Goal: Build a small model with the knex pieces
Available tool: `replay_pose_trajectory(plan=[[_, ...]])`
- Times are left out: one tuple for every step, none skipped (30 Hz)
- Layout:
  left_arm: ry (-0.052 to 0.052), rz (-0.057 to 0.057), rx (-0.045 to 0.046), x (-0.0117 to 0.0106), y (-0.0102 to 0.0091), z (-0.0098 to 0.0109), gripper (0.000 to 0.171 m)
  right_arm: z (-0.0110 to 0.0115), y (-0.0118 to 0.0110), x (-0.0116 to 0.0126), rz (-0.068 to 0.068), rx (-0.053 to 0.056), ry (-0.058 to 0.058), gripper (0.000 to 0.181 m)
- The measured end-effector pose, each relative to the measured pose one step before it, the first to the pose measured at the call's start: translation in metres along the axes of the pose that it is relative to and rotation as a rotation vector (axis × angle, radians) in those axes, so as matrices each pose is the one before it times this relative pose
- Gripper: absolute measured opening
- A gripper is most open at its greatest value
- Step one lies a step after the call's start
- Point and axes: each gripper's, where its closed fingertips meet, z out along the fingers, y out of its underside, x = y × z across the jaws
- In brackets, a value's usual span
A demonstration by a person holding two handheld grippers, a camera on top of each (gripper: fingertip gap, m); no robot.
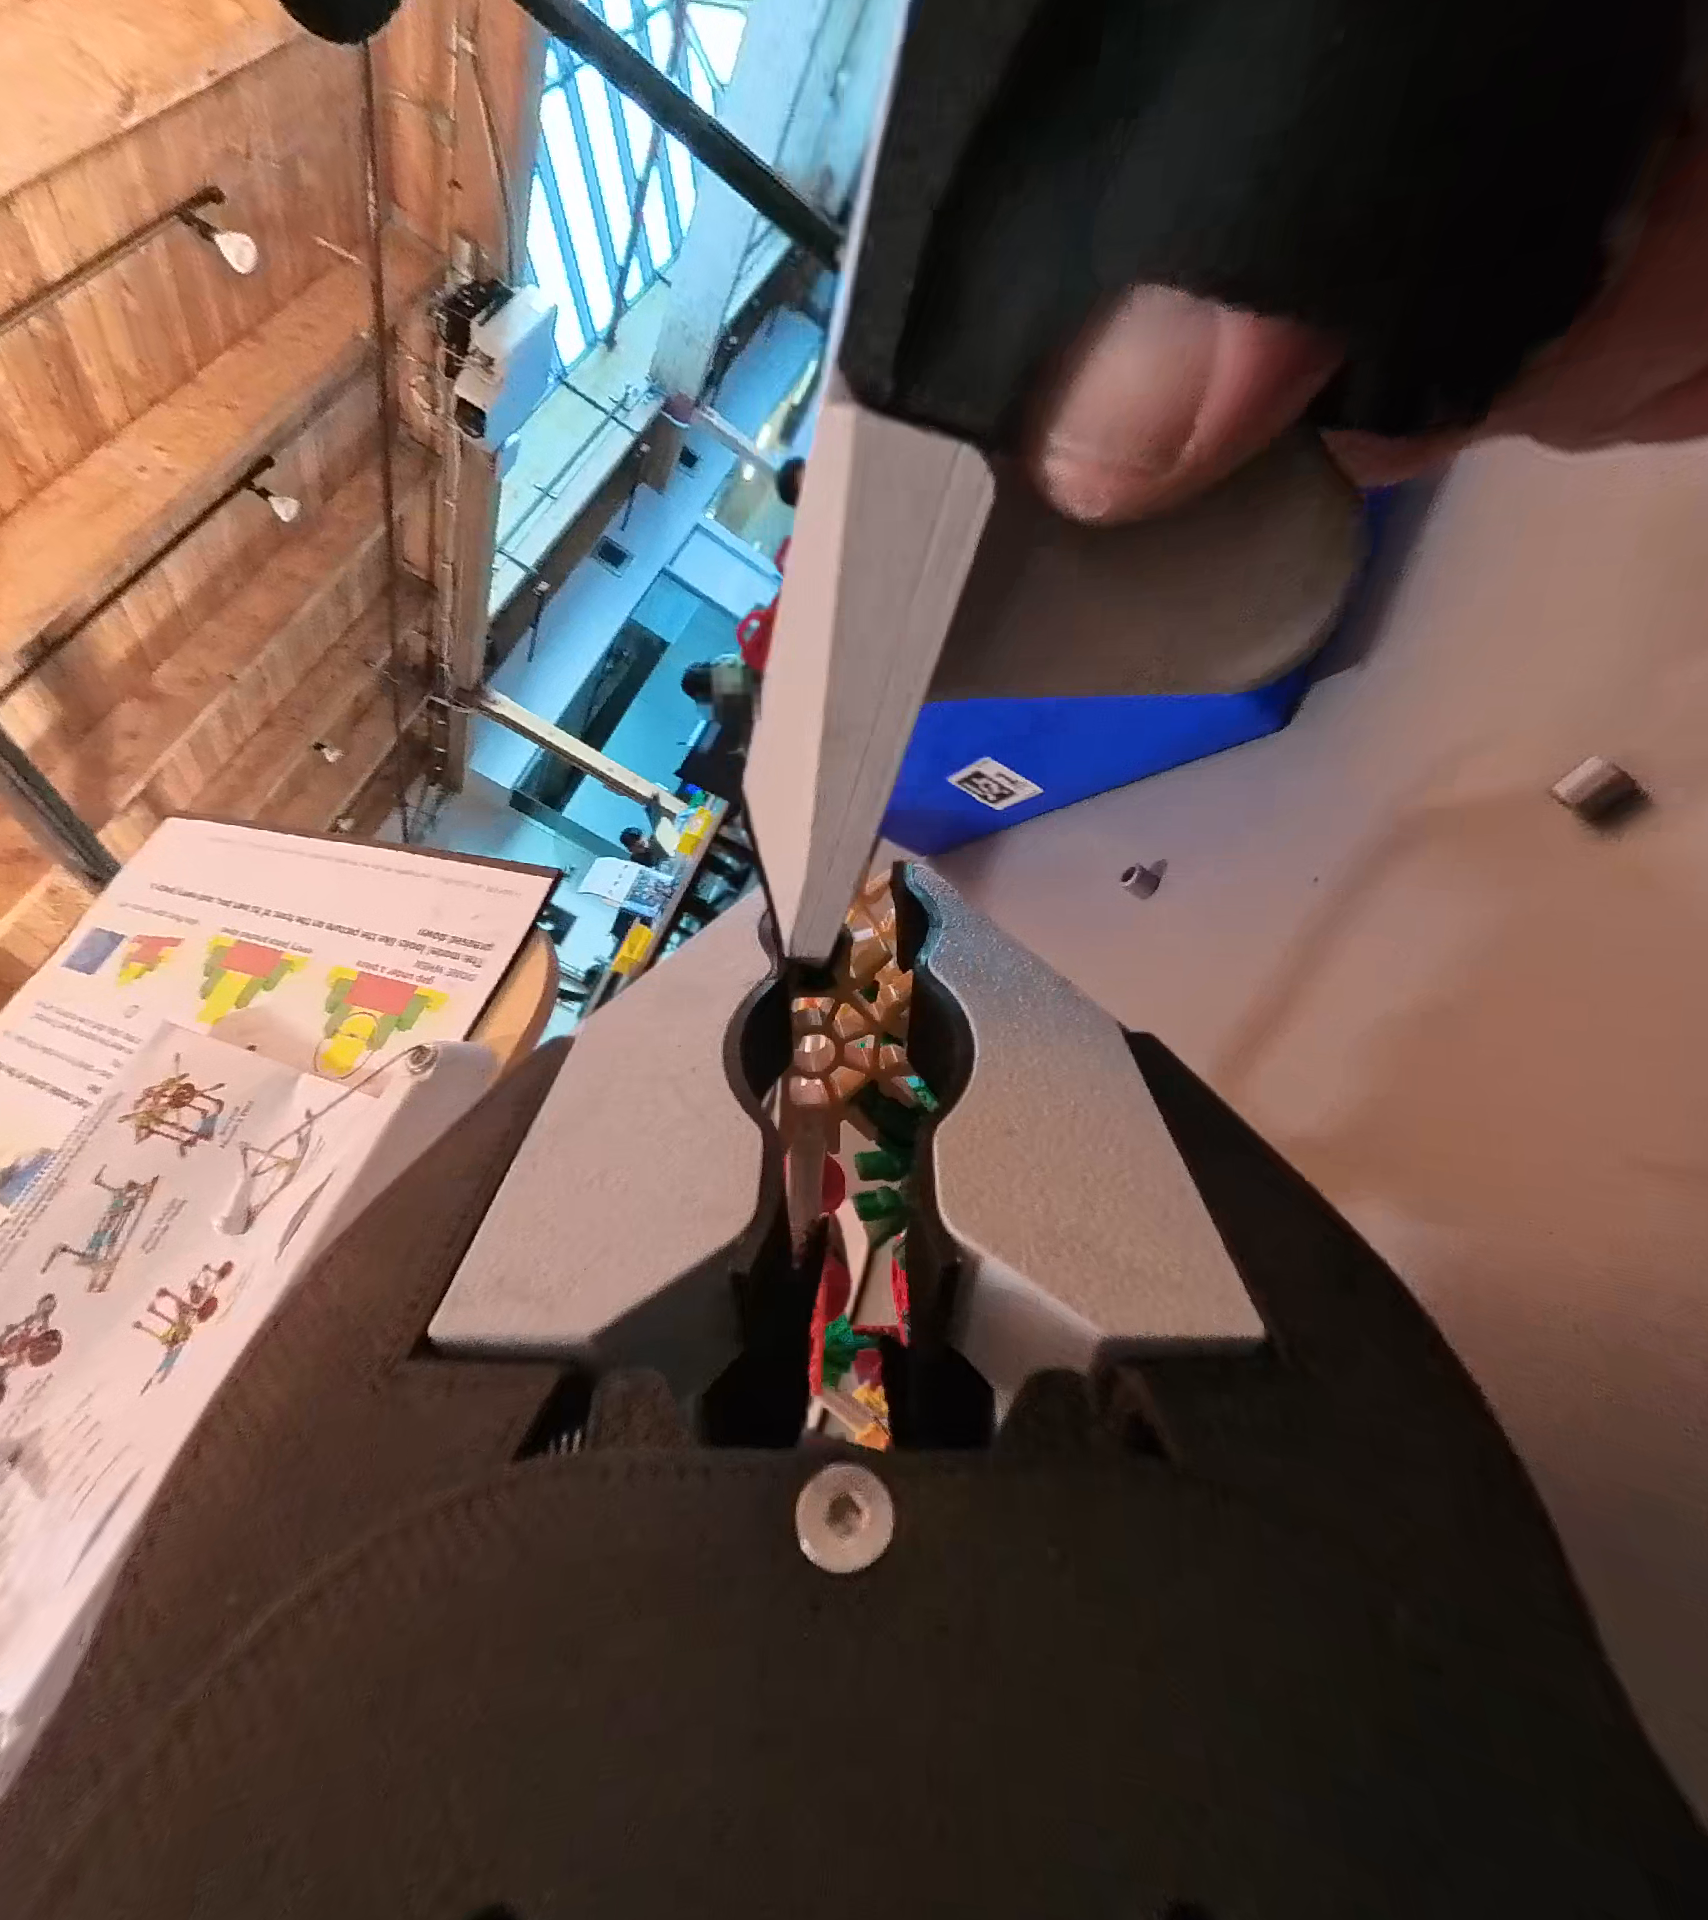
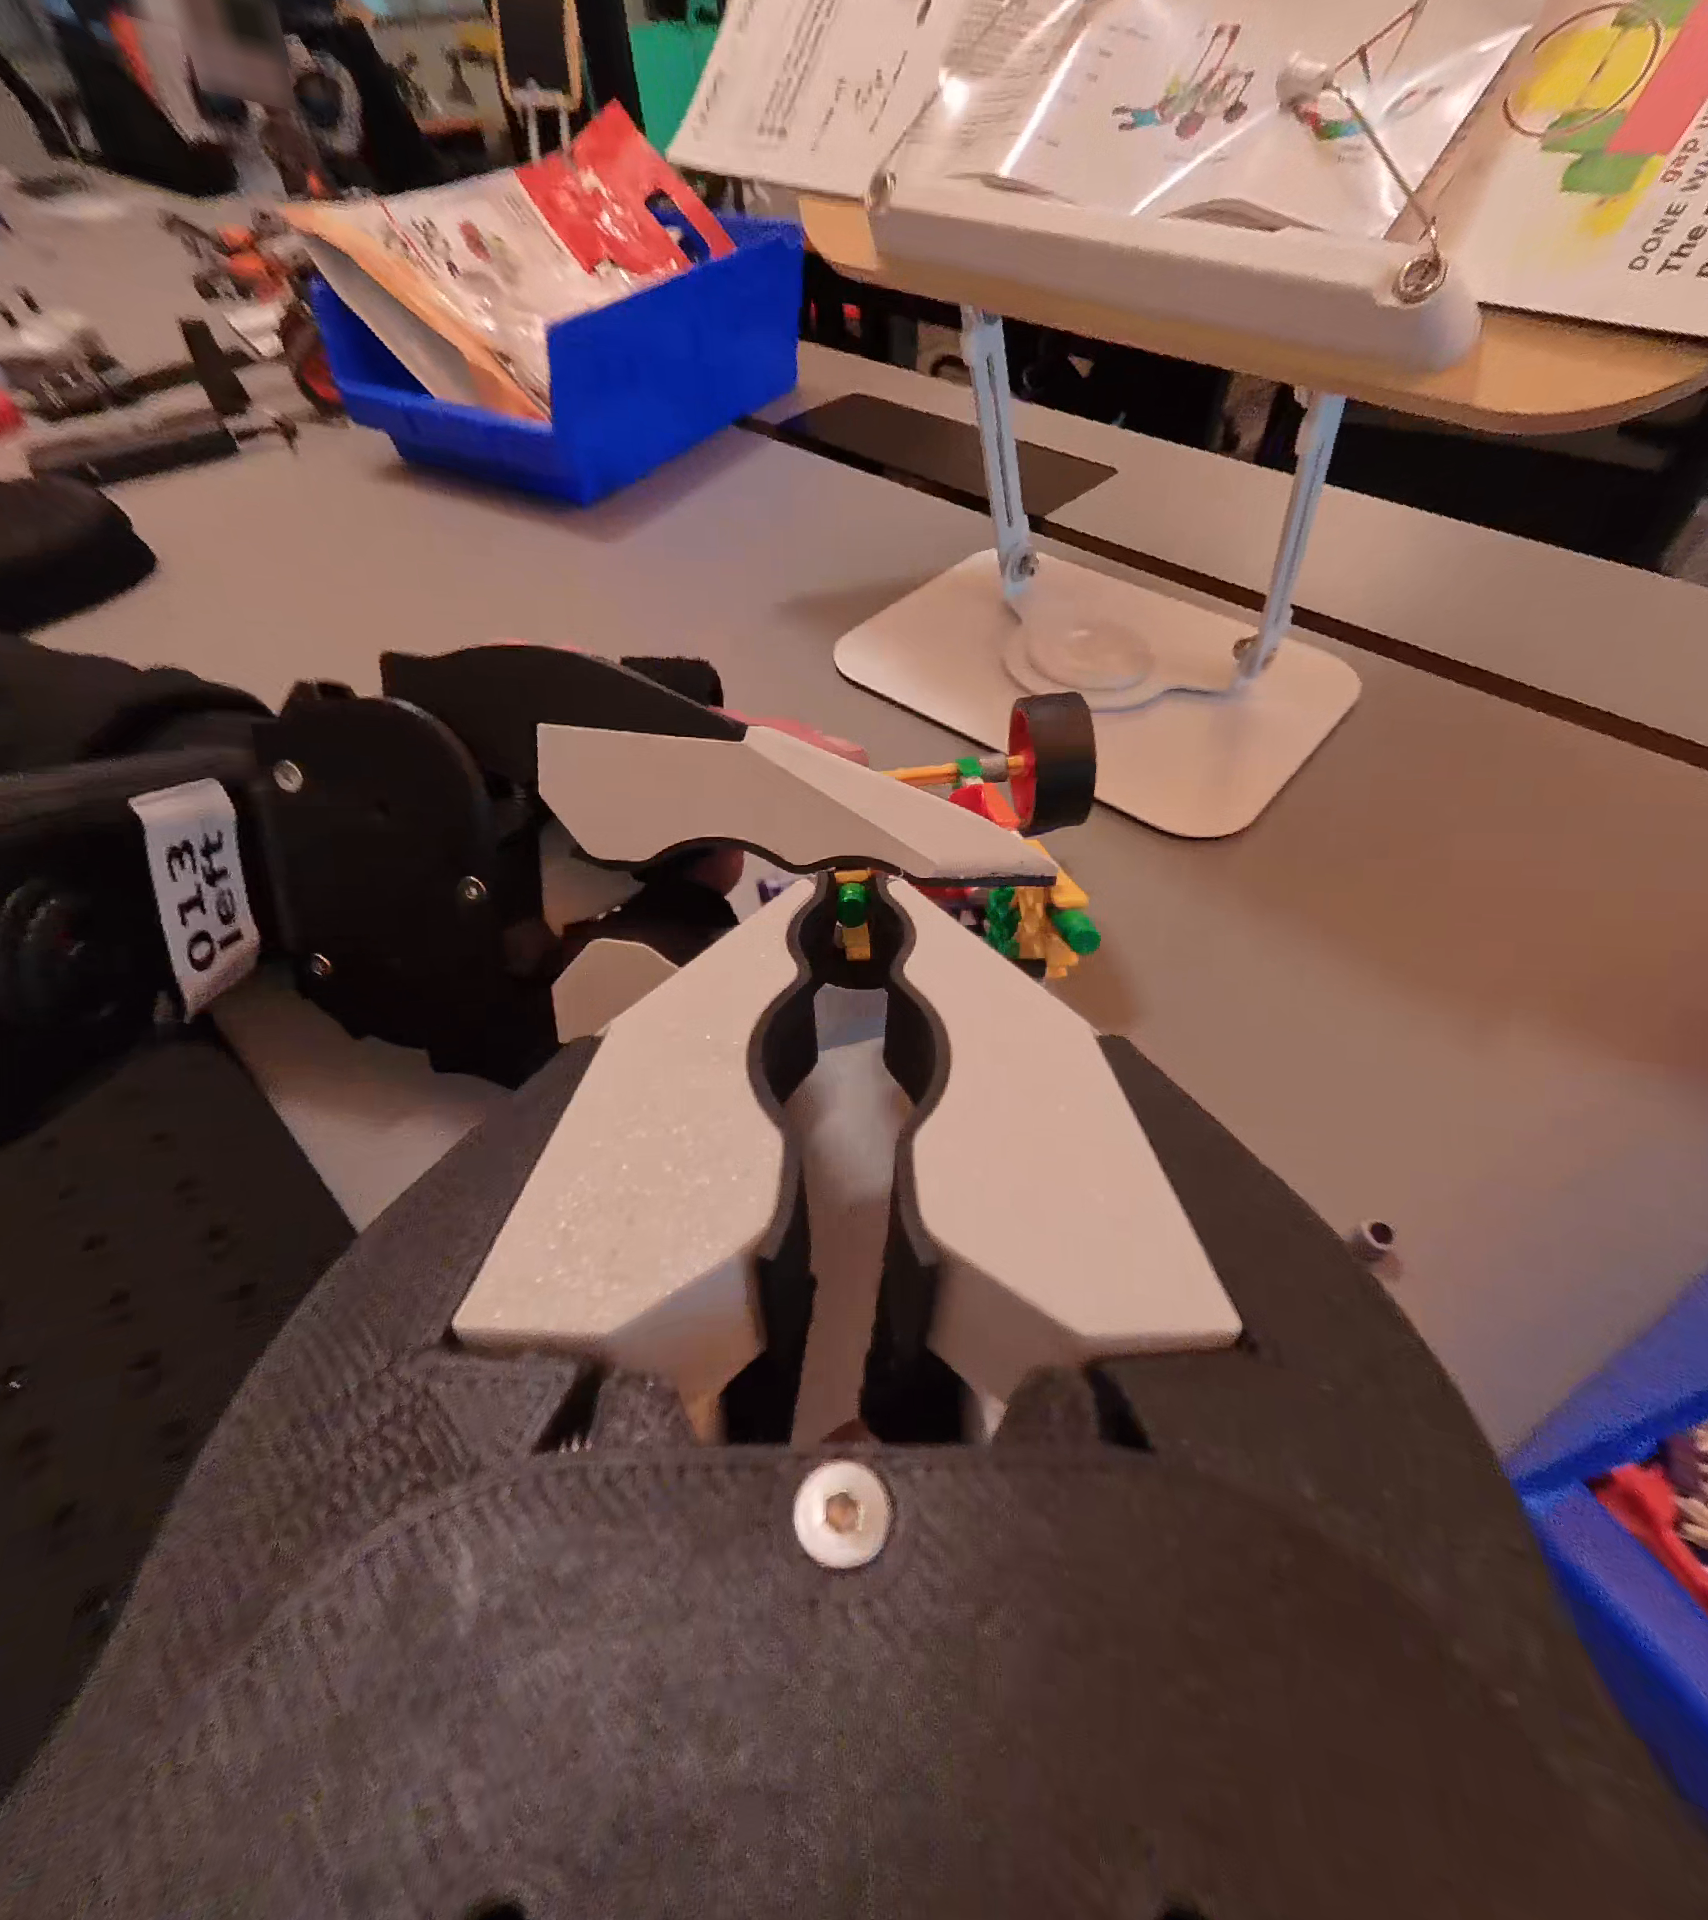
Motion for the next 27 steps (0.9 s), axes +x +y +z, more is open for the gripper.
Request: replay_pose_trajectory(plan=[[0.0042,0.02,-0.00698,0.00224,0.00144,0.0005,0.013,0.00041,0.00173,0.00037,-0.0174,-0.0096,0.0076,0.003],[0.0046,-0.0055,0.00967,0.00081,-0.00028,-0.00028,0.014,0.00001,0.00031,0.00031,-0.0067,0.0046,0.0002,0.003],[0.0166,-0.0347,0.00689,-0.00023,0.00022,0.00006,0.014,0.00012,-0.00028,0.00163,0.0218,0.0146,-0.0073,0.003],[-0.0071,-0.0334,-0.01779,-0.00425,0.00271,0.00087,0.024,0.0006,0.00068,0.00239,0.0351,0.0129,-0.0151,0.003],[-0.0174,-0.007,-0.02905,-0.00555,0.00389,0.00098,0.043,0.0009,0.00236,0.0019,0.0276,0.005,-0.0164,0.003],[0.0162,-0.0065,-0.02395,-0.00019,0.00382,0.00062,0.049,0.00075,0.00216,0.00095,0.0136,0.0032,-0.0063,0.003],[0.0236,-0.0243,-0.01159,0.00195,0.00293,-0.00071,0.049,0.00084,0.00182,-0.00025,0.0017,0.0001,-0.0011,0.003],[0.0052,-0.0075,-0.00152,0.00076,0.00176,-0.00165,0.051,0.00069,0.00193,-0.00065,-0.0013,-0.0033,-0.0009,0.003],[-0.0026,0.0161,-0.00694,0.00039,0.00162,-0.00186,0.052,0.00042,0.00116,0.00158,0.004,0.0017,0.0075,0.003],[0.0043,0.0072,-0.0054,-0.00027,0.00041,-0.00329,0.056,-0.00077,0.00035,0.00439,0.0136,0.007,0.011,0.003],[0.016,-0.0334,0.03672,-0.00185,-0.0059,-0.00548,0.059,-0.00218,-0.00003,0.0057,0.0249,0.0074,0.0041,0.003],[0.0211,-0.0348,0.04364,-0.00216,-0.00759,-0.00519,0.054,-0.00245,0.00008,0.00607,0.0228,0.0072,0.0043,0.003],[0.0126,0.0017,-0.00913,-0.00249,0.00027,-0.00172,0.054,-0.00195,0.00101,0.00452,0.0091,0.0029,0.0034,0.003],[0.0167,0.0104,-0.04855,-0.00074,0.00752,0.00174,0.054,-0.00148,0.00126,0.00196,0.004,0.0007,-0.0023,0.003],[0.0427,-0.0039,-0.04979,0.00468,0.00992,0.0035,0.054,-0.00122,-0.00048,-0.00034,0.0084,0.0082,-0.0084,0.003],[0.0197,-0.0106,-0.0243,0.00405,0.00741,0.00367,0.054,-0.0006,-0.00178,-0.00215,0.0089,0.0134,-0.0146,0.003],[0.01,0.0108,-0.01285,0.00519,0.00547,0.0038,0.051,0.00031,-0.00164,-0.00392,0.0044,0.0112,-0.0208,0.003],[0.0102,0.035,-0.0399,0.00607,0.00829,0.00575,0.053,0.00082,-0.00144,-0.00513,0.0012,0.0082,-0.0259,0.003],[-0.0157,0.0231,-0.02361,0.00137,0.00516,0.005,0.052,0.00075,-0.00143,-0.00556,-0.0031,0.0078,-0.0269,0.003],[-0.0197,-0.001,-0.01142,-0.00136,0.00333,0.00373,0.048,0.00089,-0.00074,-0.00388,-0.0046,0.0047,-0.0156,0.003],[0.0002,-0.0023,-0.00071,0.00045,0.00197,0.00242,0.044,0.00062,0.00005,-0.00093,-0.0065,-0.0013,0.0009,0.003],[-0.0083,-0.0014,0.01608,-0.00081,-0.00001,0.00106,0.043,0.00017,0.00017,0.00075,-0.0031,-0.0009,0.0033,0.003],[-0.01,0.0093,0.00348,-0.0004,0.00026,0.00054,0.043,0.00014,0.00033,0.001,0.0015,0.0016,0.0018,0.003],[-0.0062,0.0175,-0.01793,-0.00036,0.00096,0.00057,0.042,-0.00039,-0.00066,0.00068,-0.0064,0.008,0.0037,0.004],[-0.0131,0.0101,0.00099,-0.00197,-0.0018,-0.00098,0.041,-0.00112,-0.002,-0.00044,-0.0085,0.013,0.0015,0.004],[-0.0137,0.0108,0.00002,-0.00195,-0.00186,-0.00121,0.04,-0.00049,-0.00045,0.00109,-0.0007,0.0004,0.0088,0.004],[-0.0089,0.0169,-0.01281,-0.00117,0.00009,-0.00055,0.04,0.00126,0.00365,0.00392,-0.0039,-0.0235,0.0229,0.02]])
